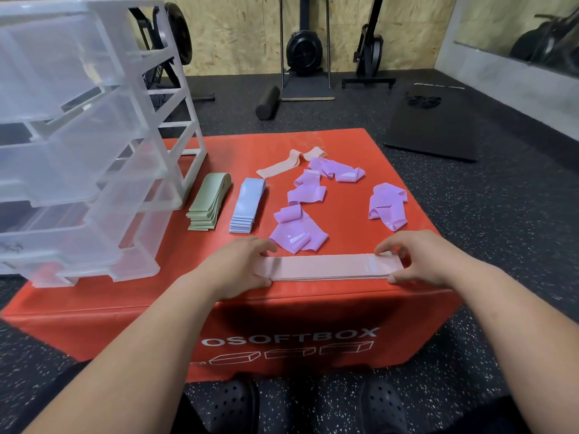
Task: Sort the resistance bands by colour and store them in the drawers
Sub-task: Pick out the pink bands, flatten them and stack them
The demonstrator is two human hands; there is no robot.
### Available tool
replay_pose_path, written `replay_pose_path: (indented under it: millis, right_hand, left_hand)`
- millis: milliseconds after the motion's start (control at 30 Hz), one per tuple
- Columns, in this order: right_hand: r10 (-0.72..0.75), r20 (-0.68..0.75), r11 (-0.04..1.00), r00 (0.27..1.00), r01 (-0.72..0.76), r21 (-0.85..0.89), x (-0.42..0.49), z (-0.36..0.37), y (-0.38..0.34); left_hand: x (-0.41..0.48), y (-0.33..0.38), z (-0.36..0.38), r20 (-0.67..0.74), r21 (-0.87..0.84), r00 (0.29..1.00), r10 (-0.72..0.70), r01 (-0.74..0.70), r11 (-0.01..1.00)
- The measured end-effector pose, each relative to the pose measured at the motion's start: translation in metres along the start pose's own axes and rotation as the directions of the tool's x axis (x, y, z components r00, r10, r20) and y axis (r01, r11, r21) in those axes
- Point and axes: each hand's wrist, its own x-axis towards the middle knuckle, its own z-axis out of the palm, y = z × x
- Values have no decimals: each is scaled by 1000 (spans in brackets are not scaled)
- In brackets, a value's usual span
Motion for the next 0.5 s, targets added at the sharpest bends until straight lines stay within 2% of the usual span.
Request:
replay_pose_path:
  millis: [267,367,500]
  right_hand:
    - [-37,30,997,999,39,-72,3,-3,-3]
    - [-55,28,998,998,56,-40,11,-5,-6]
    - [-64,-52,997,997,66,42,30,-4,-20]
  left_hand:
    - [2,-5,3,-26,5,1000,8,-8,1000]
    - [8,-6,3,-61,-10,998,15,-15,1000]
    - [26,-4,-1,-154,-45,988,-12,5,999]
